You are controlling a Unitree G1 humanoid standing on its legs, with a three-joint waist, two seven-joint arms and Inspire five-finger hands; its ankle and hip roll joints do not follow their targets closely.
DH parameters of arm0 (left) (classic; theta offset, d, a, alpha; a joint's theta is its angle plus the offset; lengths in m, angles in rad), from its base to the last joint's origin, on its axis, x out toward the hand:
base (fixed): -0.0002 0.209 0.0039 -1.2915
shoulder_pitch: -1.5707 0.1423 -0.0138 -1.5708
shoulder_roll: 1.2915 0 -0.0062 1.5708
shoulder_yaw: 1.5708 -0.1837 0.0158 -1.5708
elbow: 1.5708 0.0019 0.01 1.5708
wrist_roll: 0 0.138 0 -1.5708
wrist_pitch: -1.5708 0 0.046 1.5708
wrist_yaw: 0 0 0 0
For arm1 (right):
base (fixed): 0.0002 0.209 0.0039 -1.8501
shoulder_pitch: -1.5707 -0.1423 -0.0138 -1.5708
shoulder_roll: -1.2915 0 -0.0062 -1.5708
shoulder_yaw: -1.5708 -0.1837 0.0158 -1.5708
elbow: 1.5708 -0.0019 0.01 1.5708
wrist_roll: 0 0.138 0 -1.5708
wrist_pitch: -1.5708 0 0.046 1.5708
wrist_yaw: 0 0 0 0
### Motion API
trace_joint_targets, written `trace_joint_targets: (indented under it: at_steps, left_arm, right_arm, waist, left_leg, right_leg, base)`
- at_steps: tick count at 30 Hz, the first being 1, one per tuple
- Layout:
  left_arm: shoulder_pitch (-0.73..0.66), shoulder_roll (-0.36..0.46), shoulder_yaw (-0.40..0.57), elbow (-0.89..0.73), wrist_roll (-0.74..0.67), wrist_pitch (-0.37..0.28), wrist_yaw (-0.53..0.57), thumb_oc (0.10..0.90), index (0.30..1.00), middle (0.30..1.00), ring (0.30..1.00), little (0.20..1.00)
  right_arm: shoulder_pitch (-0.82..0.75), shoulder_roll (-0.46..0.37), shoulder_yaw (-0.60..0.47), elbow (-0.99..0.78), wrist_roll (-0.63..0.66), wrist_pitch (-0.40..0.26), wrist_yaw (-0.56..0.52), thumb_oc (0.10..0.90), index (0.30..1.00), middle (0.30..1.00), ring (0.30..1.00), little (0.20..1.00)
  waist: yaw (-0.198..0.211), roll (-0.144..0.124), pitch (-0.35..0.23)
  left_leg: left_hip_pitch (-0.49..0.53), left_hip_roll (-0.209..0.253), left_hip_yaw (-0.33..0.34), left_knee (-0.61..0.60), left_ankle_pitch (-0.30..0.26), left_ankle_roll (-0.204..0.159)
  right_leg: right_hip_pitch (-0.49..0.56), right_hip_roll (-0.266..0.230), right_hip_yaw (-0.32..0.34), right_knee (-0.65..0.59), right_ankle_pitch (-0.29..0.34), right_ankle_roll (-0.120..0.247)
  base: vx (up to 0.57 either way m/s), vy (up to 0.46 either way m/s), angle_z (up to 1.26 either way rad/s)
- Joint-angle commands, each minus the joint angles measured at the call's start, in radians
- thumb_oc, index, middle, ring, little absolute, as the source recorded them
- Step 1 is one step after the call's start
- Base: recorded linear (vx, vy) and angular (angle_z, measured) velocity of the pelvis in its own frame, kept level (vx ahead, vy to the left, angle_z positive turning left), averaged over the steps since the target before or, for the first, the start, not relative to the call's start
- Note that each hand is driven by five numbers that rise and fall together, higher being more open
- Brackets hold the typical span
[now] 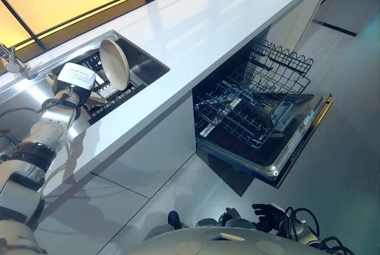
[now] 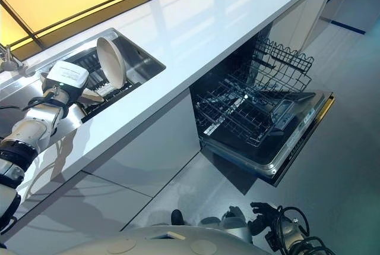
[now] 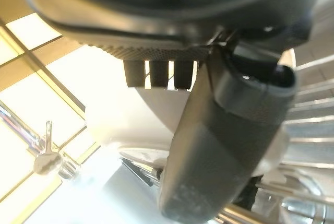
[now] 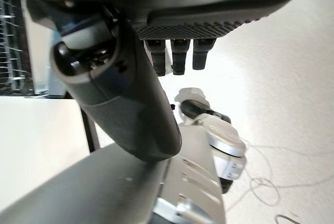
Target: Pick up plates and place into dishwasher.
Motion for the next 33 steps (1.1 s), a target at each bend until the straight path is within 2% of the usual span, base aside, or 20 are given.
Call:
trace_joint_targets:
  at_steps: [1,6,10,11,12,13,17,19,23,28,33]
  left_arm:
    - [-0.146,0.166,0.147,-0.07,-0.121,0.065,0.125,0.1,0.3,0.3,0.3,0.2]
    - [-0.069,0.222,0.301,-0.227,-0.252,0.017,0.205,0.1,0.3,0.3,0.3,0.2]
    - [0.0,0.246,0.409,-0.331,-0.336,-0.022,0.272,0.1,0.3,0.3,0.3,0.2]
    - [0.021,0.246,0.439,-0.356,-0.353,-0.039,0.294,0.1,0.3,0.3,0.3,0.2]
    - [0.069,0.24,0.504,-0.413,-0.389,-0.073,0.338,0.1,0.3,0.3,0.3,0.2]
    - [0.079,0.238,0.516,-0.423,-0.392,-0.075,0.339,0.1,0.3,0.3,0.3,0.2]
    - [0.173,0.204,0.636,-0.569,-0.431,-0.131,0.379,0.1,0.3,0.3,0.3,0.2]
    - [0.2,0.191,0.658,-0.603,-0.43,-0.146,0.383,0.1,0.3,0.3,0.3,0.2]
    - [0.265,0.147,0.679,-0.712,-0.495,-0.218,0.37,0.1,0.3,0.3,0.3,0.2]
    - [0.236,0.05,0.608,-0.816,-0.633,-0.302,0.242,0.1,0.3,0.3,0.3,0.2]
    - [0.17,-0.003,0.533,-0.857,-0.793,-0.331,0.097,0.1,0.3,0.3,0.3,0.2]
  right_arm:
    - [-0.04,-0.002,0.009,-0.217,0.059,-0.044,0.008,0.8,0.9,0.9,0.9,0.9]
    - [-0.006,-0.001,0.016,-0.51,0.111,-0.043,0.004,0.8,0.9,0.9,0.9,0.9]
    - [0.01,0.003,-0.011,-0.65,0.195,-0.056,-0.038,0.8,0.9,0.9,0.9,0.9]
    - [0.011,0.008,-0.025,-0.682,0.212,-0.064,-0.064,0.8,0.9,0.9,0.9,0.9]
    - [0.012,0.019,-0.062,-0.751,0.25,-0.1,-0.144,0.8,0.9,0.9,0.9,0.9]
    - [0.011,0.02,-0.067,-0.763,0.252,-0.09,-0.148,0.8,0.9,0.9,0.9,0.9]
    - [-0.017,0.039,-0.157,-0.962,0.221,-0.129,-0.319,0.8,0.9,0.9,0.9,0.9]
    - [-0.026,0.032,-0.175,-1.025,0.192,-0.137,-0.353,0.8,0.9,0.9,0.9,0.9]
    - [-0.086,-0.011,-0.221,-1.182,0.087,-0.215,-0.456,0.8,0.9,0.9,0.9,0.9]
    - [-0.238,-0.146,-0.201,-1.296,-0.043,-0.287,-0.433,0.8,0.9,0.9,0.9,0.9]
    - [-0.379,-0.206,-0.15,-1.343,-0.038,-0.28,-0.364,0.8,0.9,0.9,0.9,0.9]
  waist:
    - [0.004,0.008,-0.026]
    - [0.015,0.0,-0.037]
    - [0.02,-0.002,-0.044]
    - [0.022,-0.002,-0.046]
    - [0.026,-0.001,-0.051]
    - [0.025,0.0,-0.052]
    - [0.029,0.008,-0.061]
    - [0.029,0.011,-0.063]
    - [0.043,0.011,-0.07]
    - [0.076,0.001,-0.072]
    - [0.095,-0.013,-0.08]
  left_leg:
    - [0.039,-0.118,-0.023,0.045,-0.18,0.081]
    - [0.043,-0.113,-0.035,0.036,-0.173,0.074]
    - [0.047,-0.108,-0.041,0.024,-0.167,0.069]
    - [0.048,-0.107,-0.042,0.021,-0.165,0.068]
    - [0.048,-0.104,-0.043,0.018,-0.164,0.068]
    - [0.049,-0.103,-0.042,0.017,-0.164,0.068]
    - [0.053,-0.097,-0.045,0.009,-0.167,0.069]
    - [0.055,-0.096,-0.046,0.008,-0.168,0.069]
    - [0.057,-0.092,-0.047,0.009,-0.168,0.068]
    - [0.059,-0.093,-0.056,0.011,-0.166,0.065]
    - [0.056,-0.093,-0.06,0.013,-0.16,0.059]
  right_leg:
    - [-0.076,0.038,-0.026,0.025,0.043,0.033]
    - [-0.063,0.041,-0.039,0.009,0.04,0.028]
    - [-0.057,0.044,-0.046,0.002,0.038,0.025]
    - [-0.056,0.045,-0.047,0.001,0.037,0.025]
    - [-0.055,0.047,-0.048,0.0,0.035,0.024]
    - [-0.055,0.047,-0.048,0.001,0.034,0.023]
    - [-0.053,0.051,-0.048,0.004,0.025,0.02]
    - [-0.052,0.052,-0.047,0.006,0.022,0.02]
    - [-0.049,0.051,-0.049,0.007,0.018,0.017]
    - [-0.038,0.05,-0.068,0.005,0.016,0.015]
    - [-0.027,0.051,-0.081,-0.002,0.017,0.011]
  base:
    - [-0.06,-0.047,0.1]
    - [-0.08,-0.055,0.07]
    - [-0.06,-0.042,0.09]
    - [-0.08,-0.04,0.15]
    - [-0.06,-0.027,0.12]
    - [-0.06,-0.023,0.08]
    - [-0.06,-0.007,0.03]
    - [-0.03,-0.005,0.01]
    - [-0.04,-0.018,0.0]
    - [-0.04,-0.029,0.0]
    - [-0.03,-0.037,0.06]
